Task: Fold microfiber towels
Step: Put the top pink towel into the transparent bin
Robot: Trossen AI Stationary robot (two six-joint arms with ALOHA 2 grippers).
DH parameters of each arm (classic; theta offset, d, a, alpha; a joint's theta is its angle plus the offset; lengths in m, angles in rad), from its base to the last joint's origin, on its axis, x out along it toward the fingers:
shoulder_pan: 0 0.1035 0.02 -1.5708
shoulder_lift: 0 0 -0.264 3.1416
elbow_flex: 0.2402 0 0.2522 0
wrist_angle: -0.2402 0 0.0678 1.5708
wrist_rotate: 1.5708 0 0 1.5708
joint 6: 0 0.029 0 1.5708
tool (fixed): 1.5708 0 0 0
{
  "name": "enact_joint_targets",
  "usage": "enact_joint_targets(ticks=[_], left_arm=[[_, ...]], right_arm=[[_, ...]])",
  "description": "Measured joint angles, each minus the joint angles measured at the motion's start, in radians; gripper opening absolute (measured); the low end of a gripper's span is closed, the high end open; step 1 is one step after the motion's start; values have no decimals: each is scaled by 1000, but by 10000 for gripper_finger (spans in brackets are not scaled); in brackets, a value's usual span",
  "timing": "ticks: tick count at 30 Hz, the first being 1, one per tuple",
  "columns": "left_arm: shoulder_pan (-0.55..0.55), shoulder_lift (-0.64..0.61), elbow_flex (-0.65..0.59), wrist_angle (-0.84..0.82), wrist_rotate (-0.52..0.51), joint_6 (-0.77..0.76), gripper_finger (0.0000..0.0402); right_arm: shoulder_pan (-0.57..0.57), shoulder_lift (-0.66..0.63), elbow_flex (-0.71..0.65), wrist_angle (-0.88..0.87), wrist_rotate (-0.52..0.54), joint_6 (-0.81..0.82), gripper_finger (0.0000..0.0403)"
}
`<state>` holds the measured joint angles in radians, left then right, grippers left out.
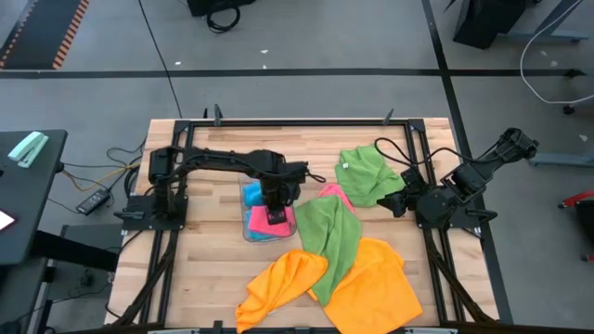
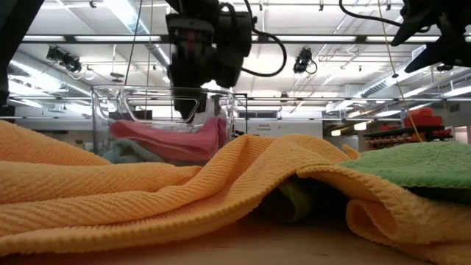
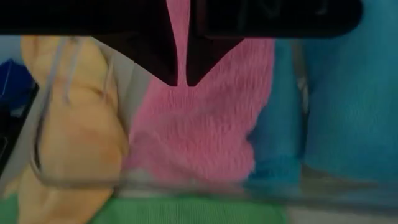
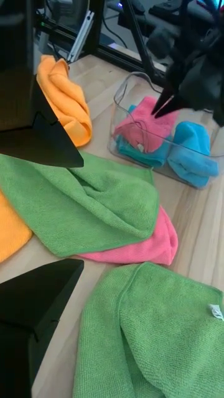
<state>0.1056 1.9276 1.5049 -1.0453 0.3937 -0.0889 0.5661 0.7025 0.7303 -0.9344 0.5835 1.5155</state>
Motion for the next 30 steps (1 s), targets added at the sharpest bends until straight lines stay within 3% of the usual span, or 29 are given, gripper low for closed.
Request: enact_joint_targets(ticks=[3, 6, 8, 15, 21, 30], left_arm=[[12, -12, 4, -66, -22, 51, 36], [23, -12, 1, -111, -109, 57, 34], [33, -13, -14, -110, -192, 49, 35], [54, -12, -39, -122, -301, 35, 60], [37, -7, -42, -188, -284, 96, 75], [-37, 15, -42, -221, -234, 137, 64]], right_arm=[[0, 0, 0, 1, 0, -1, 262], [0, 0, 0, 3, 0, -1, 262], [0, 0, 0, 3, 0, -1, 262], [0, 0, 0, 23, 0, -11, 262], [0, 0, 0, 28, 0, -16, 262], [0, 0, 0, 28, 0, -24, 262]])
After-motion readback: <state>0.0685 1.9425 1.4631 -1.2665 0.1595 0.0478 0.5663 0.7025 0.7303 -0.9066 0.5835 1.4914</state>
